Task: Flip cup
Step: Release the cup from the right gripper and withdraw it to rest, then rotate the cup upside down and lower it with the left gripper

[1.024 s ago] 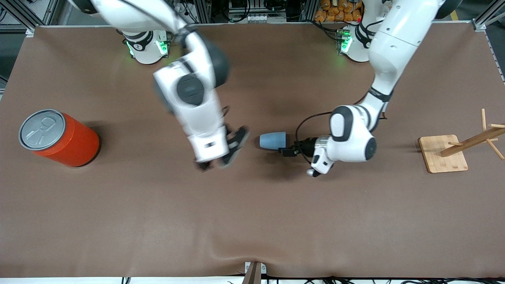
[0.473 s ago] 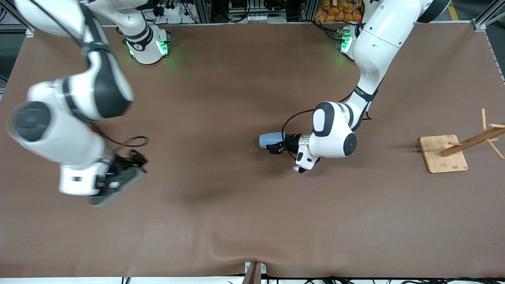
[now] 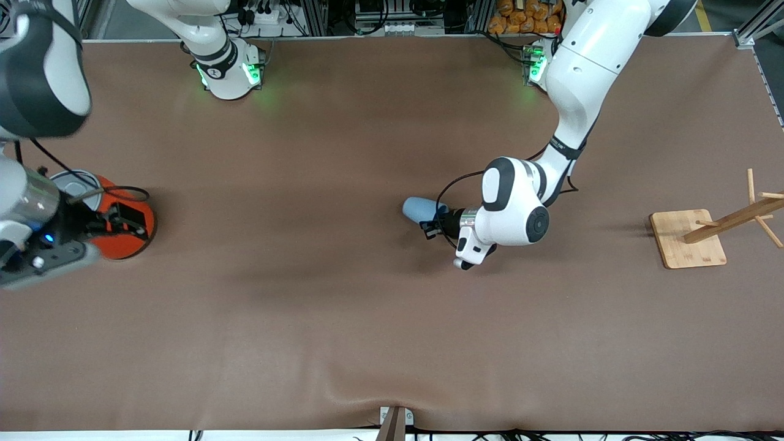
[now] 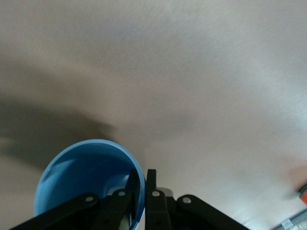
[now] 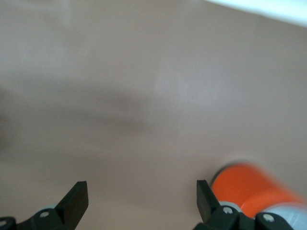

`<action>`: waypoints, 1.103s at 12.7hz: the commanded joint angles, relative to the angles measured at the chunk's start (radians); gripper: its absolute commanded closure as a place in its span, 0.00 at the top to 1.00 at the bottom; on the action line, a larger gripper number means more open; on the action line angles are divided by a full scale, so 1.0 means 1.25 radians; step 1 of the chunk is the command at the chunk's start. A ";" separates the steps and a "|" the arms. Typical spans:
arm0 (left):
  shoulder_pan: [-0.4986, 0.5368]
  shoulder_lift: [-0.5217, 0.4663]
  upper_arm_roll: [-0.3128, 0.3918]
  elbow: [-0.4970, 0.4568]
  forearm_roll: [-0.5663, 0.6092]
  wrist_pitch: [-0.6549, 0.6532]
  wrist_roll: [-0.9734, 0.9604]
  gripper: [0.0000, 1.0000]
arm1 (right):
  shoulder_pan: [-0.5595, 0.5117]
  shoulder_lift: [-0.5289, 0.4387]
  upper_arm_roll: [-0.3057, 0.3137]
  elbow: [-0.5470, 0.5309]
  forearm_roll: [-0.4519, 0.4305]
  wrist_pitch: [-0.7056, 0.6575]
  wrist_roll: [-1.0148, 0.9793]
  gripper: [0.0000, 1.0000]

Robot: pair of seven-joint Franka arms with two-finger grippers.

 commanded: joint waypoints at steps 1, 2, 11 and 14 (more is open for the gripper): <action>-0.001 -0.040 0.012 0.023 0.124 -0.002 -0.070 0.00 | 0.021 -0.118 -0.037 -0.126 0.033 -0.008 0.205 1.00; 0.002 -0.057 0.017 0.024 0.170 -0.002 -0.092 0.00 | 0.031 -0.164 -0.073 -0.184 0.045 0.005 0.216 1.00; 0.017 -0.151 0.132 0.017 0.795 -0.037 -0.494 0.00 | 0.059 -0.249 -0.148 -0.227 0.067 -0.010 0.209 1.00; 0.057 -0.124 0.134 0.022 0.838 -0.033 -0.517 0.00 | 0.061 -0.245 -0.148 -0.193 0.058 -0.040 0.210 1.00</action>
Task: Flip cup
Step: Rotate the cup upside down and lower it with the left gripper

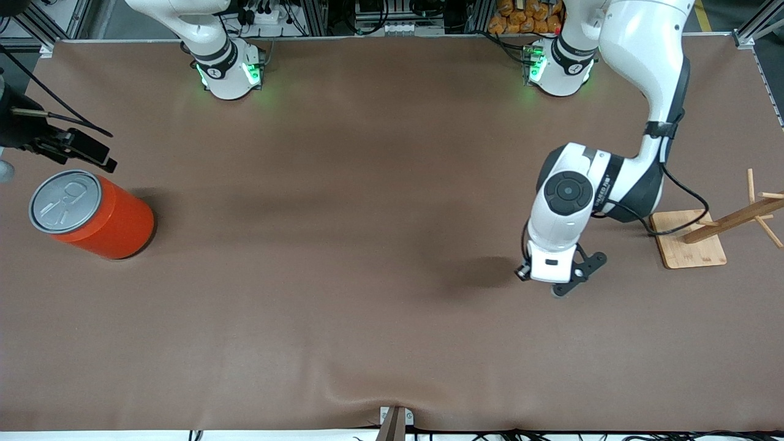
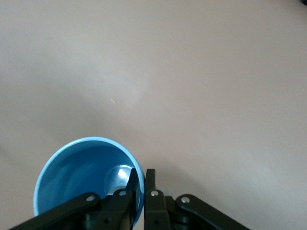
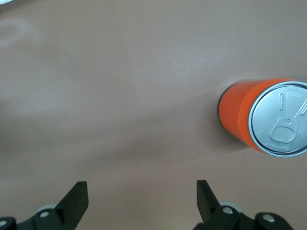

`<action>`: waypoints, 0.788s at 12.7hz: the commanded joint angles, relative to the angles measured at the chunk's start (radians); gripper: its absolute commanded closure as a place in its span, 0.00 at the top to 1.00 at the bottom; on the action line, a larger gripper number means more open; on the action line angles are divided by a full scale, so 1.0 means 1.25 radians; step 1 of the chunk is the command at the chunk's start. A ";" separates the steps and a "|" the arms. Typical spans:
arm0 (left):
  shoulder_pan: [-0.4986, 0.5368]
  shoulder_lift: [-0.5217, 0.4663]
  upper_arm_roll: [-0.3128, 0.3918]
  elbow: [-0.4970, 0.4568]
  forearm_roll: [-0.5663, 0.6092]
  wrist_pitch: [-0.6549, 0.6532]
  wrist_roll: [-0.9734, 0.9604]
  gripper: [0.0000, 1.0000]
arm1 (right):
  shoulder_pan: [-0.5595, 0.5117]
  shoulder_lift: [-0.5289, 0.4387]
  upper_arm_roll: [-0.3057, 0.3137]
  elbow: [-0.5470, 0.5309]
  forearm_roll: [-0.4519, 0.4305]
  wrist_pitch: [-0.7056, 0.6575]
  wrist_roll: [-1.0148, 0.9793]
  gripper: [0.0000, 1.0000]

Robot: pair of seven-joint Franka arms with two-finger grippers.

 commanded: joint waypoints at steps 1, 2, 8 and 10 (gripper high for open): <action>0.014 0.027 -0.001 0.002 0.030 0.008 -0.020 0.00 | 0.010 0.024 -0.001 0.049 -0.018 -0.027 0.015 1.00; 0.009 0.048 -0.001 0.002 0.031 0.012 -0.023 0.00 | 0.019 0.023 0.003 0.050 -0.025 -0.048 0.018 1.00; 0.013 0.025 -0.003 0.000 0.062 0.009 -0.012 1.00 | 0.006 0.030 -0.001 0.118 -0.031 -0.144 0.010 1.00; 0.015 -0.026 -0.008 0.002 0.055 -0.045 0.003 1.00 | -0.006 0.029 -0.005 0.120 -0.033 -0.146 0.009 1.00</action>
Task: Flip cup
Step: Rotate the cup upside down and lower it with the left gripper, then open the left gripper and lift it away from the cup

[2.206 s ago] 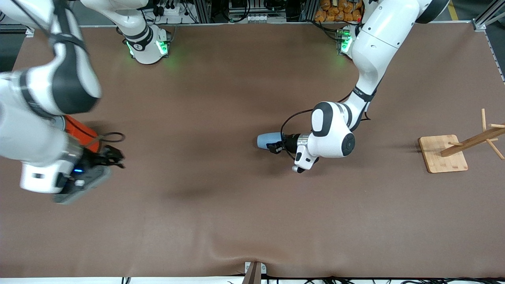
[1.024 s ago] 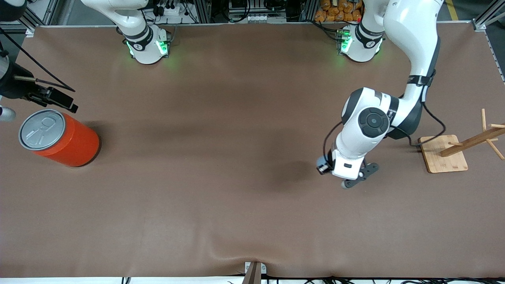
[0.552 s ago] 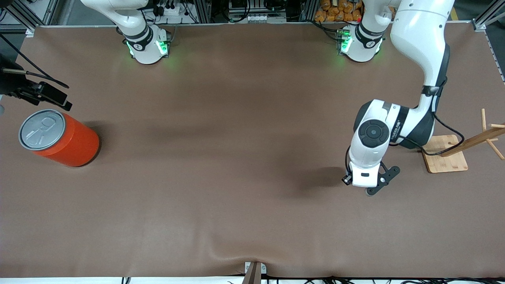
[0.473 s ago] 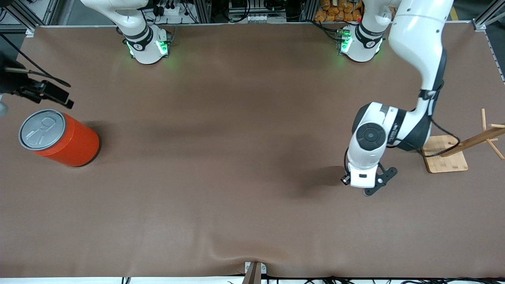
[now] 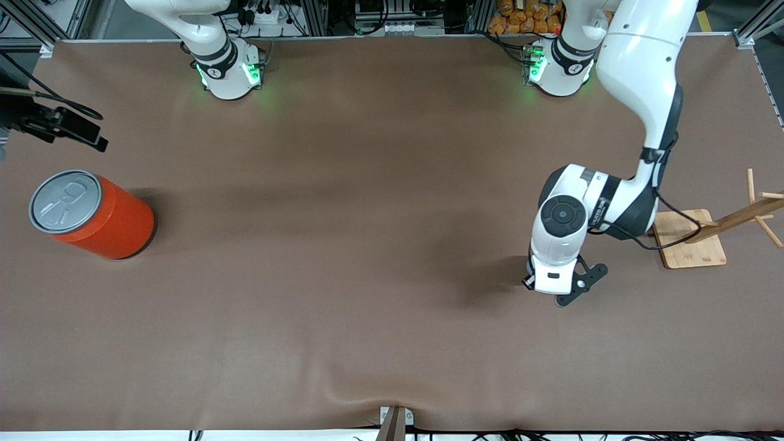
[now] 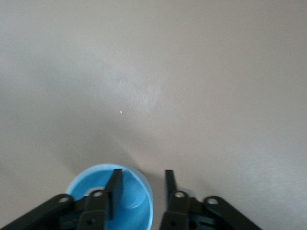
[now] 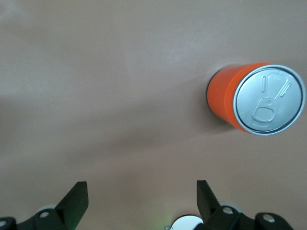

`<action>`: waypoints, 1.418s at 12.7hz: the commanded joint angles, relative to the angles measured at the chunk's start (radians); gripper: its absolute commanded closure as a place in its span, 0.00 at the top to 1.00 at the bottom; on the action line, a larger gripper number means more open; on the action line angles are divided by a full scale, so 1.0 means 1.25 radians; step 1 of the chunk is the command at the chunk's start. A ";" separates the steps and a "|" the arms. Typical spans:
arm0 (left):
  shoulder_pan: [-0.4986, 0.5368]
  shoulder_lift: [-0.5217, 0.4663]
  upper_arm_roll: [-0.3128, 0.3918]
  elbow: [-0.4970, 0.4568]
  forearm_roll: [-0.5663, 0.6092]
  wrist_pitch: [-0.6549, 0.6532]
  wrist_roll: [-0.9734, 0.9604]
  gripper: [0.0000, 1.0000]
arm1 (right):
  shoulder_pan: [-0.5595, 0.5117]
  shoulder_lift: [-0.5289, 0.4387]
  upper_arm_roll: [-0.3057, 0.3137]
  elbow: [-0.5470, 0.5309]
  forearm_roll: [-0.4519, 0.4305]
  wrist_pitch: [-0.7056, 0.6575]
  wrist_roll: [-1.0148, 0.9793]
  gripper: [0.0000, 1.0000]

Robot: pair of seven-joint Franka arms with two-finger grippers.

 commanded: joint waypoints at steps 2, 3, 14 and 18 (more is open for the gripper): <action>0.007 -0.116 -0.009 -0.014 -0.010 -0.106 0.074 1.00 | -0.013 0.016 0.001 0.032 -0.012 -0.021 0.007 1.00; 0.011 -0.143 -0.008 -0.014 -0.048 -0.132 0.137 1.00 | -0.012 0.014 0.002 0.031 -0.021 -0.020 0.008 1.00; 0.194 -0.431 -0.001 -0.017 -0.206 -0.464 0.820 1.00 | -0.012 0.012 0.006 0.028 -0.023 -0.022 -0.077 1.00; 0.204 -0.435 0.003 0.069 -0.281 -0.565 0.951 1.00 | -0.009 0.012 0.006 0.027 -0.023 -0.022 -0.098 1.00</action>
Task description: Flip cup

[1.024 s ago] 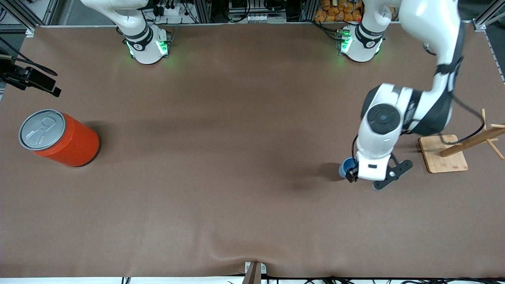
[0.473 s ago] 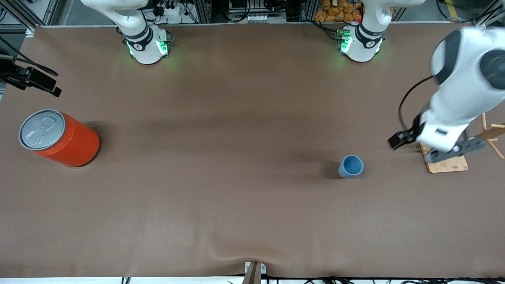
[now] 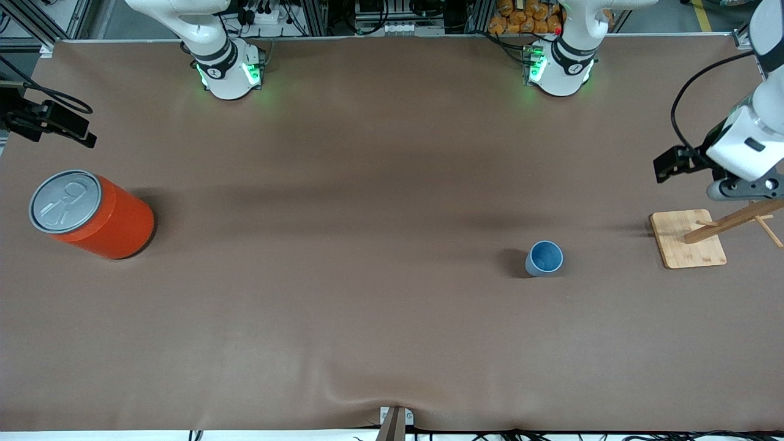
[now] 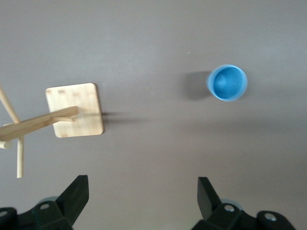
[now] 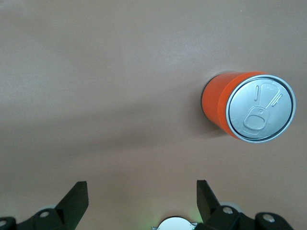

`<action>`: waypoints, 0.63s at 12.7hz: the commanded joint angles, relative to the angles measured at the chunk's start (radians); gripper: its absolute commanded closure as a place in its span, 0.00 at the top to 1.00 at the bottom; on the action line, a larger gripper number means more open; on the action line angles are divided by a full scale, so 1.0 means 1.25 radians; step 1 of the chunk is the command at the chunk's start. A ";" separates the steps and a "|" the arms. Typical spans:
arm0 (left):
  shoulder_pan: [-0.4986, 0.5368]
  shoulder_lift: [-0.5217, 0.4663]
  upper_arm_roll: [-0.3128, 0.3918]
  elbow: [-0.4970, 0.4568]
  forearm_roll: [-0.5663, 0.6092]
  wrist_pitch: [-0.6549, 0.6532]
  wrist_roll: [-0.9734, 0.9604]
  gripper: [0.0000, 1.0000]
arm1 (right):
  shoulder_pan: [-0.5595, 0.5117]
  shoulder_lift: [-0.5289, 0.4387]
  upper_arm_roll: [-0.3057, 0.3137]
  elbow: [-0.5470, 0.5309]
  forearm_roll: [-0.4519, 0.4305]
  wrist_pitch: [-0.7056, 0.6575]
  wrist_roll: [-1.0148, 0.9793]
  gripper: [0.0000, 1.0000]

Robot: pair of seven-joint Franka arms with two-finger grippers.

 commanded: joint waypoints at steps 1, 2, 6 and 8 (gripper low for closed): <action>-0.001 0.003 -0.002 0.087 -0.054 -0.084 0.039 1.00 | -0.003 0.010 0.005 0.020 -0.011 -0.014 -0.033 1.00; -0.004 0.003 -0.006 0.105 -0.053 -0.104 0.039 1.00 | -0.003 0.008 0.005 0.019 -0.011 -0.016 -0.033 1.00; -0.005 0.040 -0.005 0.168 -0.049 -0.165 0.064 1.00 | 0.002 0.008 0.005 0.019 -0.012 -0.016 -0.033 1.00; -0.006 0.039 -0.007 0.171 -0.049 -0.189 0.064 1.00 | -0.005 0.008 0.004 0.020 -0.014 -0.010 -0.033 1.00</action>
